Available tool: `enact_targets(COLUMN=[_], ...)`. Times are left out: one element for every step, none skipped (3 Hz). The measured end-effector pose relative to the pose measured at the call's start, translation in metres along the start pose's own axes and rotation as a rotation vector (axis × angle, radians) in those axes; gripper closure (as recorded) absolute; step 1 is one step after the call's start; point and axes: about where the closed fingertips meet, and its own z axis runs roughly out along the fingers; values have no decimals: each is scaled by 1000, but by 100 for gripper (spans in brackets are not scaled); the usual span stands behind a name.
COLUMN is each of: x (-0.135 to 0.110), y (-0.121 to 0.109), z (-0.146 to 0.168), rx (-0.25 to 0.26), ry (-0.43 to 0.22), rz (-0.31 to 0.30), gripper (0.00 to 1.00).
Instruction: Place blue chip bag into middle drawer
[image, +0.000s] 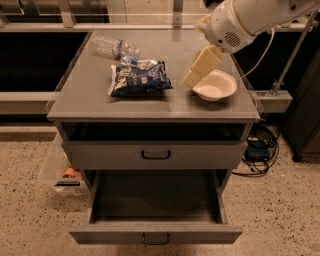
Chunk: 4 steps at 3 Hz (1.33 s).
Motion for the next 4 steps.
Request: enact_targets(x=[13,30,43,52], y=[-3,-29,-46,-62], z=[4,31,59,87], rx=[35,80,102,111], ry=[-27,-99,-168,-230], rz=[57,101,136,175], gripper=[0,0,0,0])
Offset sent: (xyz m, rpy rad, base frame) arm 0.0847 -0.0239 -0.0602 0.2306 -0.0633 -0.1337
